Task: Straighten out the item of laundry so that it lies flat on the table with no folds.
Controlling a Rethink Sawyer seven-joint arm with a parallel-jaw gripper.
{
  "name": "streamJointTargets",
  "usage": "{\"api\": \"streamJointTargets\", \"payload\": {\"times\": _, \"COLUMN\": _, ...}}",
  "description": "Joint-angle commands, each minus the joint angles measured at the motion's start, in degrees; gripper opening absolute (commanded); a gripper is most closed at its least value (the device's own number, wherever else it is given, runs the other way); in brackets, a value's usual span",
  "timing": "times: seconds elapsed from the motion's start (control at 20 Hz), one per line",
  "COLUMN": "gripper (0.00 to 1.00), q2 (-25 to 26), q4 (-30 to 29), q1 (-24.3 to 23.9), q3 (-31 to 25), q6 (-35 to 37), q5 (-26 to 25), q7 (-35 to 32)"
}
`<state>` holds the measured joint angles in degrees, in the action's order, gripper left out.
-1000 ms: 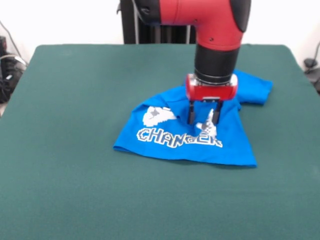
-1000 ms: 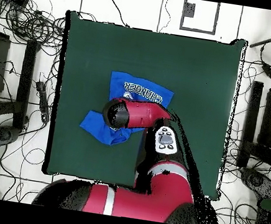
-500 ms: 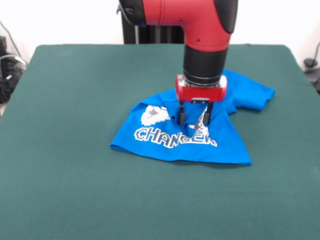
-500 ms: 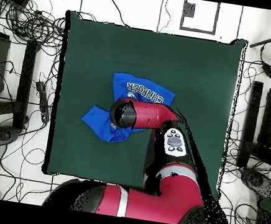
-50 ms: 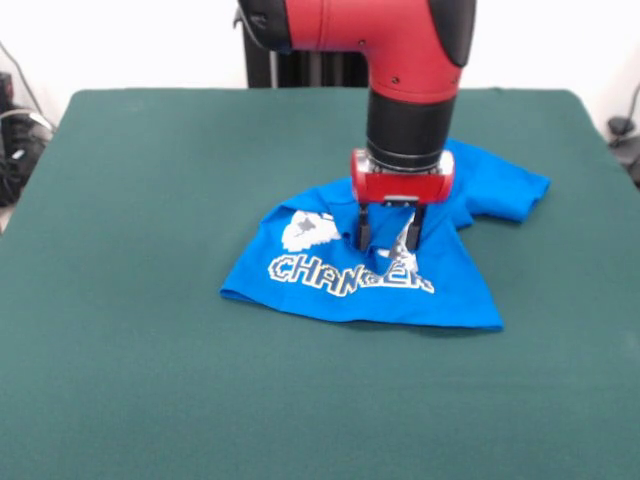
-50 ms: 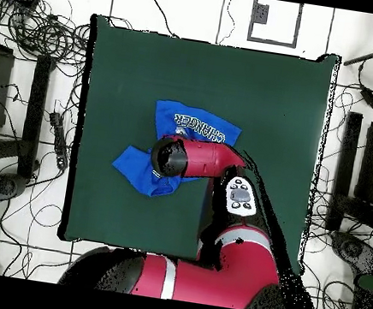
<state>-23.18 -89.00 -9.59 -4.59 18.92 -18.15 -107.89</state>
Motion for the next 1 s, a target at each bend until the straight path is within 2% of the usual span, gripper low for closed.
{"api": "streamJointTargets", "payload": {"times": 0.05, "gripper": 1.0, "q2": 0.1, "q4": -2.8, "q1": 0.2, "q3": -2.7, "q6": 1.3, "q5": -0.6, "q7": -3.4}}
{"api": "streamJointTargets", "payload": {"times": 0.6, "gripper": 1.0, "q2": -2.1, "q4": -5.7, "q1": 2.8, "q3": -3.0, "q6": 1.6, "q5": 1.4, "q7": -6.6}}
{"api": "streamJointTargets", "payload": {"times": 1.0, "gripper": 1.0, "q2": -1.8, "q4": -5.5, "q1": 4.5, "q3": -2.7, "q6": 1.4, "q5": 2.6, "q7": -8.5}}
